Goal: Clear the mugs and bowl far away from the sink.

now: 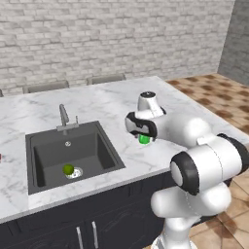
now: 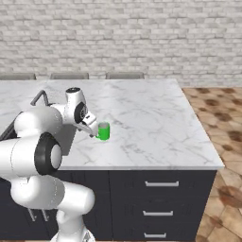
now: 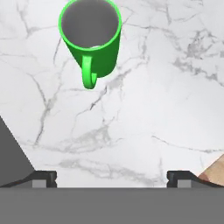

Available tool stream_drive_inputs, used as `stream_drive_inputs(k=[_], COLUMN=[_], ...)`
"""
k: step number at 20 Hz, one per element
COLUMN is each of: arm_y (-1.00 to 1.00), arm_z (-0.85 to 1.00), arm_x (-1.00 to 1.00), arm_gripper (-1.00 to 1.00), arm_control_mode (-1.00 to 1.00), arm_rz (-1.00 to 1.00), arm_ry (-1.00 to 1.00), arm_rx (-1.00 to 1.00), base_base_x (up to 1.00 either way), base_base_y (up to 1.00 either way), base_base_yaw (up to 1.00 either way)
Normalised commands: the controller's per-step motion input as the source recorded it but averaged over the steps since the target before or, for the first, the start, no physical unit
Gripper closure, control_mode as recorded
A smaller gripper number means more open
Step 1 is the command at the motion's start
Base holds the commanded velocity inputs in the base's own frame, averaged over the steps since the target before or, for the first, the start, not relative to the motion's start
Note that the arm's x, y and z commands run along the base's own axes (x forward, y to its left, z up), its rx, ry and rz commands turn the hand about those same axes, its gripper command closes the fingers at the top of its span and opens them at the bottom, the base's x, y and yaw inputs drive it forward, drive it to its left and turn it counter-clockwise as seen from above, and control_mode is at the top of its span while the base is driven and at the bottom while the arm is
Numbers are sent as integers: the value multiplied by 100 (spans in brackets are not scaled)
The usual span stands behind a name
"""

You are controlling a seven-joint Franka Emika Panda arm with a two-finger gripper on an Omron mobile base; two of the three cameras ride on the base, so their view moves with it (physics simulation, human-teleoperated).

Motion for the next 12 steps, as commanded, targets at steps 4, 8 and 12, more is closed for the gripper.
stream_drive_inputs(k=[4, 8, 12], arm_y=[-13, -3, -1], arm_z=[-36, -35, -29], arm_x=[32, 34, 37], arm_gripper=[-100, -100, -100], arm_control_mode=[-100, -100, -100], arm_rz=[-14, -11, -9], arm_ry=[-12, -8, -2], arm_rx=[6, 2, 2], base_base_x=[0, 0, 0], base_base_y=[0, 0, 0], base_base_yaw=[0, 0, 0])
